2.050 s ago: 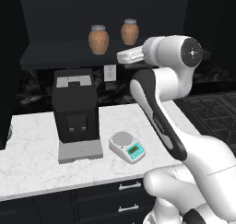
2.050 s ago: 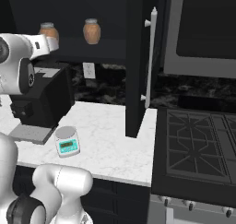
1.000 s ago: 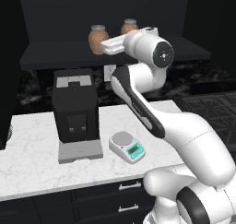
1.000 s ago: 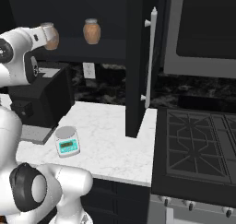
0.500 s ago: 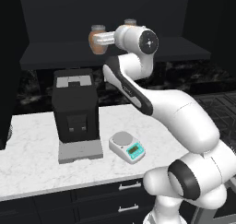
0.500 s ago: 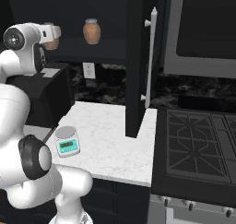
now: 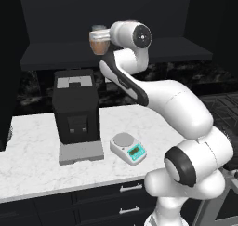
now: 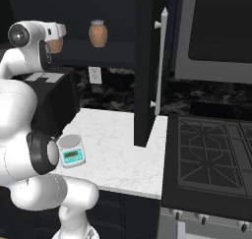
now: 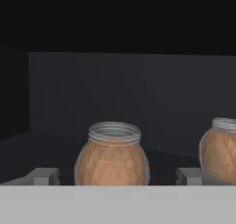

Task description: Pick the honey bottle and place it on the digital scale for weighing, and close the cabinet.

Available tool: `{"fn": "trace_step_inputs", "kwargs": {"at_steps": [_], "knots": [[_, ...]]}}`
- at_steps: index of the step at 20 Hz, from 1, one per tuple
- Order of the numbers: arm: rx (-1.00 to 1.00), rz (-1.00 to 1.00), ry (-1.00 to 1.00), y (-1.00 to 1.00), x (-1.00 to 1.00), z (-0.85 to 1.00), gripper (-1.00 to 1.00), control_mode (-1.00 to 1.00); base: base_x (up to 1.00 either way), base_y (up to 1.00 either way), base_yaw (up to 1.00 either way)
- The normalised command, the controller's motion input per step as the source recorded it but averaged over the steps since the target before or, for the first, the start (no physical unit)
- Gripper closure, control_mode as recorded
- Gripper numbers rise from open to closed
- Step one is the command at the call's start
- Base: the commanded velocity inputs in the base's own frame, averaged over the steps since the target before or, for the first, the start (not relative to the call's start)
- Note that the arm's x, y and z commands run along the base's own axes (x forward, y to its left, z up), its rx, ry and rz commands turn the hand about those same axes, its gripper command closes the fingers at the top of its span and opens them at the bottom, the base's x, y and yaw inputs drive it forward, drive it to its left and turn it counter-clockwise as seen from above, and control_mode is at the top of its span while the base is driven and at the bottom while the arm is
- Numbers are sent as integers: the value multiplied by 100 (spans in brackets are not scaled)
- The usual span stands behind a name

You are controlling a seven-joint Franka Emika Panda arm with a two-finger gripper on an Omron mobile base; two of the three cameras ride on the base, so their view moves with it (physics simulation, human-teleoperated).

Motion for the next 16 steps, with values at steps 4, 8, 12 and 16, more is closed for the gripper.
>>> {"fn": "trace_step_inputs", "kwargs": {"at_steps": [4,8,12,16], "knots": [[-1,0,2,23,50,0,-100,-100,0,0,0],[0,0,2,13,45,0,-100,-100,0,0,0],[0,0,6,3,32,0,-100,-100,0,0,0],[0,0,6,3,25,0,-100,-100,0,0,0]]}}
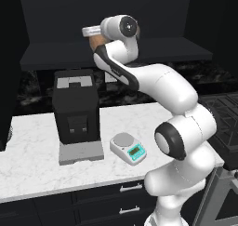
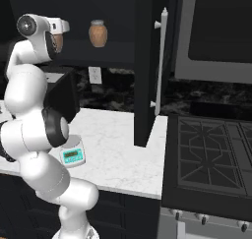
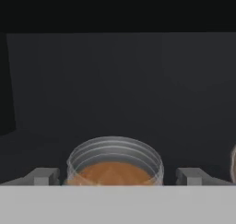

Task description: Pick the honey bottle and place it on the digital scale for weighing, and close the cabinet.

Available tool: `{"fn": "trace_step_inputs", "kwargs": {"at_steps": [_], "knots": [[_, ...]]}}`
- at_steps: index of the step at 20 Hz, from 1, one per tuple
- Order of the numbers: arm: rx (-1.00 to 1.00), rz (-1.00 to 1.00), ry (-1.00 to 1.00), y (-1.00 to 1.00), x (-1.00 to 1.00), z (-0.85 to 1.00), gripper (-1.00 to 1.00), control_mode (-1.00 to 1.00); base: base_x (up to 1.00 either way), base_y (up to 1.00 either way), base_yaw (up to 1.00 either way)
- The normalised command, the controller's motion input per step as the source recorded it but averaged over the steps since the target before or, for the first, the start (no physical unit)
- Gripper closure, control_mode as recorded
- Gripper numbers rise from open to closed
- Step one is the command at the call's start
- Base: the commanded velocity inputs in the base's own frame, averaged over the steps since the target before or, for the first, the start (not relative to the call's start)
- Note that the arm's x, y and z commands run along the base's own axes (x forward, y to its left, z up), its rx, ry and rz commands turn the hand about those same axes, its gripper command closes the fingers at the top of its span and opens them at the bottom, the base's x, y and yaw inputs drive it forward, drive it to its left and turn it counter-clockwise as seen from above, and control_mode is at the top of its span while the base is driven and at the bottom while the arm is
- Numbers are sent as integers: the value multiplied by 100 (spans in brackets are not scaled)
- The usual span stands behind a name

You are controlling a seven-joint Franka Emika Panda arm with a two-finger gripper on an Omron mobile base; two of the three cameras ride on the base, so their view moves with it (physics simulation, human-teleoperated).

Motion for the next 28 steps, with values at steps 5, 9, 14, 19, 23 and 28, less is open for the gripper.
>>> {"fn": "trace_step_inputs", "kwargs": {"at_steps": [5,9,14,19,23,28], "knots": [[0,0,3,6,19,0,-100,-100,0,0,0],[0,0,3,13,16,-8,100,-100,0,0,0],[0,0,2,8,4,-10,100,-100,0,0,0],[0,0,-4,4,-14,0,100,-100,0,0,0],[0,0,-34,9,-57,8,100,-100,0,0,0],[1,3,-32,5,-92,11,100,-100,0,0,0]]}}
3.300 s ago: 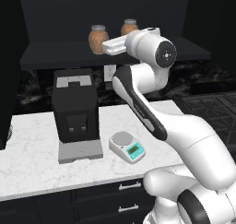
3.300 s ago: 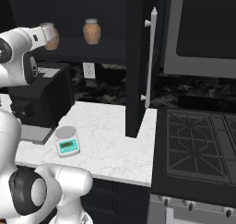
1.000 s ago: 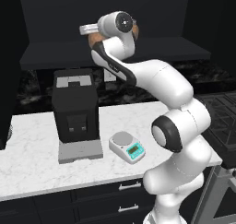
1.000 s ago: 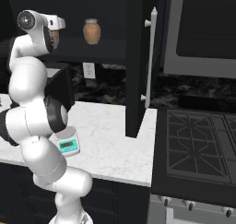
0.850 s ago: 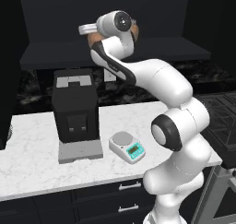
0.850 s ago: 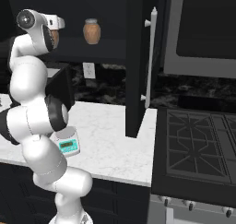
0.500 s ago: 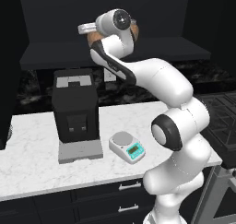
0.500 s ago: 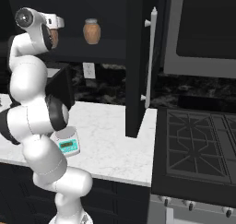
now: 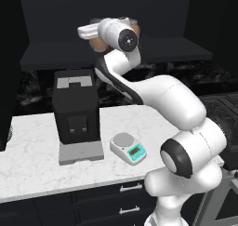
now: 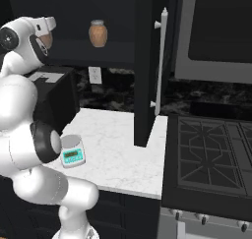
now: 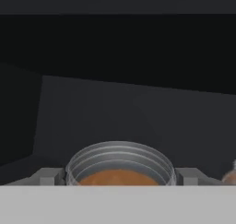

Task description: Pick the honey bottle and place it on the digital scale for weighing, and close the cabinet.

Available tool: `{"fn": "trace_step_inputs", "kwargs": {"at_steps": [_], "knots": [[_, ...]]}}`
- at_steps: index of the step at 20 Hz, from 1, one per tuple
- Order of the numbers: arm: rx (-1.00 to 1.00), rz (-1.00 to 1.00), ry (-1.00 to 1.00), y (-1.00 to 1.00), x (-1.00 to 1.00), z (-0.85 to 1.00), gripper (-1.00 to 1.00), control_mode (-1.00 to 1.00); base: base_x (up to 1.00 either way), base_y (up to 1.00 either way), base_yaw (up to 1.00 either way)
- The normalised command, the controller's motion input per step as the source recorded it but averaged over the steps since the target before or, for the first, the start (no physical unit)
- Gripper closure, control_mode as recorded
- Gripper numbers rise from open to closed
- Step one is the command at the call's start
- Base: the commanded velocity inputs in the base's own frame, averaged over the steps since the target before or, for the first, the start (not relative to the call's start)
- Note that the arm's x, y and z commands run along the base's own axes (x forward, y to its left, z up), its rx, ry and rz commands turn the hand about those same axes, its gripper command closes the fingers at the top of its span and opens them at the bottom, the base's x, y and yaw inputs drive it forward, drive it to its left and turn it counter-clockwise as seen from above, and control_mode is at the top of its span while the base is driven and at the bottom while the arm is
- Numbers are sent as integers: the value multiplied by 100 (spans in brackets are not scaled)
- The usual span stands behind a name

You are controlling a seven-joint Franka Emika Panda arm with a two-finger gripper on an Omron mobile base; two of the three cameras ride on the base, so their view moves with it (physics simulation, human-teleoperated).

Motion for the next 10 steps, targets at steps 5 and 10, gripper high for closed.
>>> {"fn": "trace_step_inputs", "kwargs": {"at_steps": [5,10], "knots": [[0,6,-22,6,-98,13,100,-100,0,0,0],[0,0,0,-4,-100,51,100,-100,0,0,0]]}}
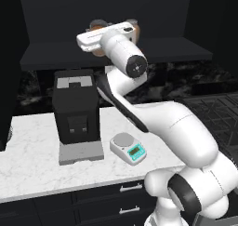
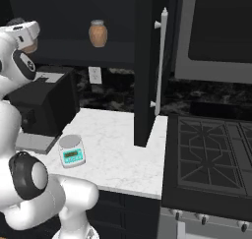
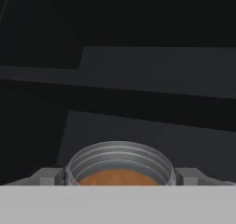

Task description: Pick the honey bottle and place it on the digital scale for weighing, and close the cabinet.

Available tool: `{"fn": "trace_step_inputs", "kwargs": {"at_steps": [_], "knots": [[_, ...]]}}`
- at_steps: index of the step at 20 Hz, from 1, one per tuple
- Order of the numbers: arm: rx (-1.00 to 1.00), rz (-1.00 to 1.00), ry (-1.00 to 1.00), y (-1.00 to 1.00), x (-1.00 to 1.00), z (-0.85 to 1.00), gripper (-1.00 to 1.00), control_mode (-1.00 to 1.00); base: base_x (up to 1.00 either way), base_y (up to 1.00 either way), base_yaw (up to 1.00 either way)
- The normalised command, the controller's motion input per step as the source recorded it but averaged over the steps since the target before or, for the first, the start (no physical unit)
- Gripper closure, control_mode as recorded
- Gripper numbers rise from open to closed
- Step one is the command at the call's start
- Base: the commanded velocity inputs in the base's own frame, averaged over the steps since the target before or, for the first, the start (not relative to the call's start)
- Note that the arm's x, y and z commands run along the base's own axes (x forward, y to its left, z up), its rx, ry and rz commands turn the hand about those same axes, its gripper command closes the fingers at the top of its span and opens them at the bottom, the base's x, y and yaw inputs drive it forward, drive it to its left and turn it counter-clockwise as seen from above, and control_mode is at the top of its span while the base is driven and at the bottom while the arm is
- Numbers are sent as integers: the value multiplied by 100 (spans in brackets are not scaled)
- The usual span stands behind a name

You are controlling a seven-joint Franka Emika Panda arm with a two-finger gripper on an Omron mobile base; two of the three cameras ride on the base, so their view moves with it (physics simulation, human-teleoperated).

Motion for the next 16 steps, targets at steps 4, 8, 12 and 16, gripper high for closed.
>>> {"fn": "trace_step_inputs", "kwargs": {"at_steps": [4,8,12,16], "knots": [[0,8,23,-34,-100,33,100,-100,0,0,0],[0,15,19,-66,-100,1,100,-100,0,0,0],[-1,26,13,-98,-93,-44,100,-100,0,0,0],[-8,38,13,-77,-42,-98,100,-100,0,0,0]]}}
